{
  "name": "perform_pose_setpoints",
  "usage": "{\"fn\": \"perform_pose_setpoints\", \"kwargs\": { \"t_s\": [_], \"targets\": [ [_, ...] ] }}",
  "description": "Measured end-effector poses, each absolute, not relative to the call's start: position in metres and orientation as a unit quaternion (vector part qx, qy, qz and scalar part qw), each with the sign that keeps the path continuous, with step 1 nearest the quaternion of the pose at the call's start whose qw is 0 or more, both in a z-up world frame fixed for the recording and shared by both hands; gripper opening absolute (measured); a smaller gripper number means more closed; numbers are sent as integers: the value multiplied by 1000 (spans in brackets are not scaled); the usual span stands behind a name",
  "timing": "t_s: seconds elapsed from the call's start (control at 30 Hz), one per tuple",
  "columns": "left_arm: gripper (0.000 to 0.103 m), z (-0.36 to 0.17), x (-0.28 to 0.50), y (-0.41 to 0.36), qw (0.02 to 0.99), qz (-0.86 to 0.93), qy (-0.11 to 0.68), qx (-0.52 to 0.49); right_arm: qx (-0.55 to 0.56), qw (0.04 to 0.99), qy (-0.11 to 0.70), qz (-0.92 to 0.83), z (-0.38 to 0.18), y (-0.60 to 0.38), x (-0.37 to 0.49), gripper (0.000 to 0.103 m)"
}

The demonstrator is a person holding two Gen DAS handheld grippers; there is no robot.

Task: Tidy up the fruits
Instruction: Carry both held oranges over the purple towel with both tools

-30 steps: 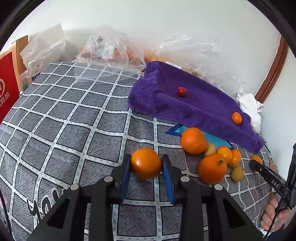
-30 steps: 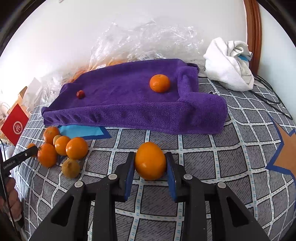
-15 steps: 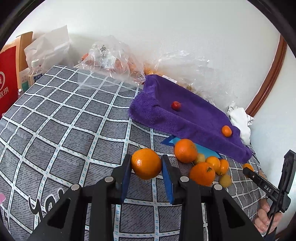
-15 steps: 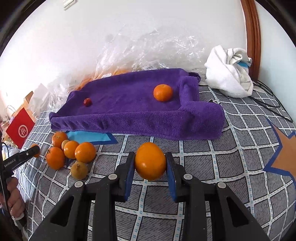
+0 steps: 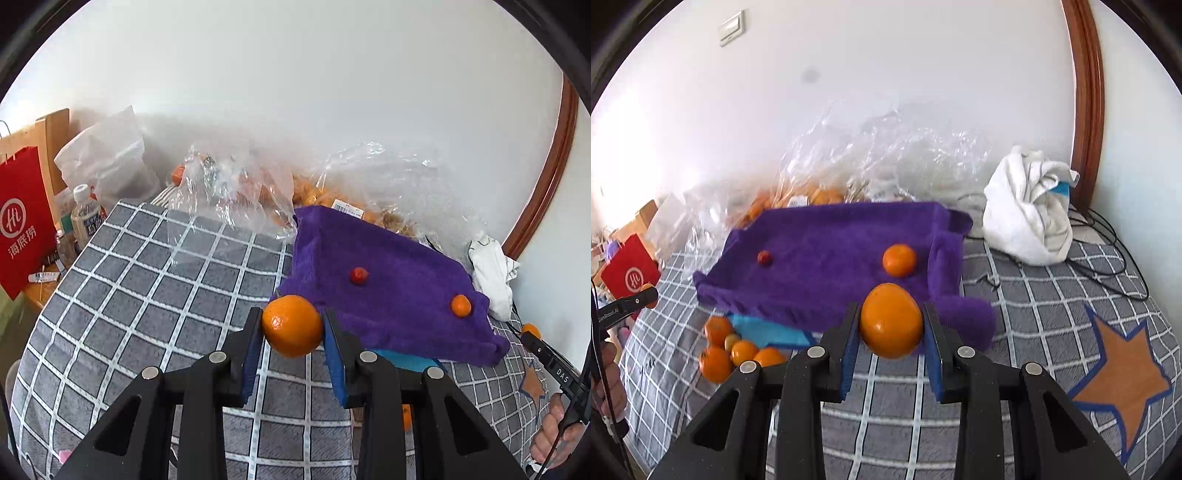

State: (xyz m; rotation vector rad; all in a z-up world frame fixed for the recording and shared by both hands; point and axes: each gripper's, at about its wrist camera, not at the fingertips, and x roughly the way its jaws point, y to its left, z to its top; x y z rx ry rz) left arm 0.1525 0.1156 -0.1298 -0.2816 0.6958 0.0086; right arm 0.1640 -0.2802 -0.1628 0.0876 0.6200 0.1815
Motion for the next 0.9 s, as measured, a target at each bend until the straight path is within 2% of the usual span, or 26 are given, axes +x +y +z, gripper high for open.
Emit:
{"fn": "perform_pose_setpoints", "kwargs": {
  "t_s": [0.43, 0.9],
  "targets": [
    [30, -124, 232, 87, 927, -23, 341, -157, 66, 945, 308, 89, -156, -263, 231, 32],
    [30, -175, 263, 73, 921, -44, 353, -157, 42, 930, 353, 89, -205, -251, 261, 32]
  ]
}}
